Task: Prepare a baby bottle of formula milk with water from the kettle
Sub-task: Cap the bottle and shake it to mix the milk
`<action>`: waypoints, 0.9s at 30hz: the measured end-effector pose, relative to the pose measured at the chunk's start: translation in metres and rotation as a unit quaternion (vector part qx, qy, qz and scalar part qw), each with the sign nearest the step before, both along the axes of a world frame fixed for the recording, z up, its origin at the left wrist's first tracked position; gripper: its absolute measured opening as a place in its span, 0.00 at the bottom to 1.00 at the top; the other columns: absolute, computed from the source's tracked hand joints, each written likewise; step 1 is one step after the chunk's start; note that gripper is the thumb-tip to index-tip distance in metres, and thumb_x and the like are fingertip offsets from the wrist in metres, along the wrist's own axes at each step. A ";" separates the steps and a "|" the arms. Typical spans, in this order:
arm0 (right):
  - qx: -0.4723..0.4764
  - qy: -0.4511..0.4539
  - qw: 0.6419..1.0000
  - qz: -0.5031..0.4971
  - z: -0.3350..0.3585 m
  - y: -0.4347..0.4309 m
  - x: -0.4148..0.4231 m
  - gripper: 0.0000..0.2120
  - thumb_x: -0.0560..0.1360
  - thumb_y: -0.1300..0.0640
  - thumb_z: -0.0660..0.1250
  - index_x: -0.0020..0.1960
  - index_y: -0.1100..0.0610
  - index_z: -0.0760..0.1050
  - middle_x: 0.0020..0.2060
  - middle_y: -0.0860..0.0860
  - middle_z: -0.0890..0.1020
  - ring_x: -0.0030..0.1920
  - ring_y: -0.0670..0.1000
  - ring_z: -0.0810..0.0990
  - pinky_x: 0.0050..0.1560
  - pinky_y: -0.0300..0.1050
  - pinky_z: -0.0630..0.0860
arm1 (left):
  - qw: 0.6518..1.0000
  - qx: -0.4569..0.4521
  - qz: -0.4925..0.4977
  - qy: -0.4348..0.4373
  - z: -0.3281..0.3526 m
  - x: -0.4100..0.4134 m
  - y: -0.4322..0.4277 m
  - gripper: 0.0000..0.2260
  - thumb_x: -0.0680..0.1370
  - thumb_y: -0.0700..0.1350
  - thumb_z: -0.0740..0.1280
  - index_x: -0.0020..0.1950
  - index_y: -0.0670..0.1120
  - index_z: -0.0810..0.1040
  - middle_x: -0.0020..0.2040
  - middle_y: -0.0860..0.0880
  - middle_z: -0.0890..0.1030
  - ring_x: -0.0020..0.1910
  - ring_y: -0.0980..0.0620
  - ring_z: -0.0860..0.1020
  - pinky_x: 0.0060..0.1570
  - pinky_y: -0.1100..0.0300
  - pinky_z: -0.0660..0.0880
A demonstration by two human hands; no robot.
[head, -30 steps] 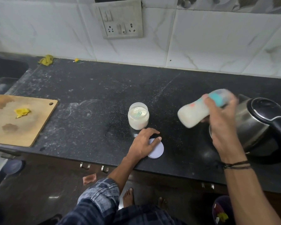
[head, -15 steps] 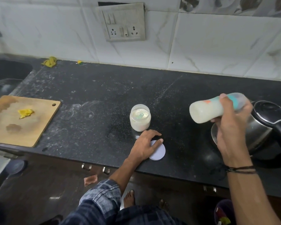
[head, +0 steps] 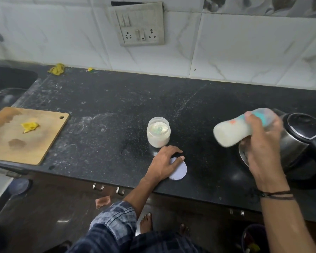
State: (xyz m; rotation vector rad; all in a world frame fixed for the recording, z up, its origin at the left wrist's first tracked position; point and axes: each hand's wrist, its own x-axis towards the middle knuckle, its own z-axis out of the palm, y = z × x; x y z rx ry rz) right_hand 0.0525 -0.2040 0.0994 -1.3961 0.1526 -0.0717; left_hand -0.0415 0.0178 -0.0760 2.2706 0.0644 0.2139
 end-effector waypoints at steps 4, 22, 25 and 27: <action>-0.046 0.017 0.998 0.049 0.001 0.005 -0.002 0.27 0.61 0.39 0.77 0.56 0.37 0.71 0.44 0.42 0.84 0.38 0.42 0.85 0.27 0.39 0.75 | 1.000 0.000 0.001 -0.003 0.000 0.000 0.001 0.14 0.82 0.56 0.66 0.62 0.50 0.81 0.60 0.55 0.82 0.60 0.56 0.75 0.60 0.56 0.74; -0.086 0.006 0.994 0.066 -0.006 0.012 -0.012 0.26 0.62 0.39 0.76 0.58 0.36 0.72 0.46 0.43 0.84 0.36 0.41 0.83 0.26 0.37 0.74 | 1.000 0.003 -0.004 -0.004 -0.002 0.000 0.001 0.15 0.82 0.58 0.65 0.62 0.51 0.81 0.60 0.56 0.81 0.60 0.57 0.74 0.60 0.58 0.73; -0.016 -0.023 0.999 -0.041 -0.004 0.010 -0.008 0.24 0.69 0.42 0.76 0.60 0.38 0.69 0.45 0.40 0.84 0.39 0.41 0.84 0.27 0.37 0.75 | 1.000 -0.001 -0.001 -0.004 -0.003 0.001 0.001 0.15 0.82 0.58 0.65 0.62 0.52 0.81 0.59 0.57 0.81 0.59 0.58 0.75 0.60 0.58 0.73; -0.011 -0.022 0.997 -0.068 -0.003 0.009 -0.005 0.25 0.72 0.45 0.76 0.63 0.44 0.68 0.48 0.44 0.82 0.38 0.41 0.84 0.26 0.37 0.74 | 1.000 -0.003 0.001 -0.004 -0.005 0.001 0.001 0.13 0.82 0.58 0.66 0.61 0.53 0.81 0.59 0.58 0.81 0.59 0.59 0.74 0.59 0.58 0.73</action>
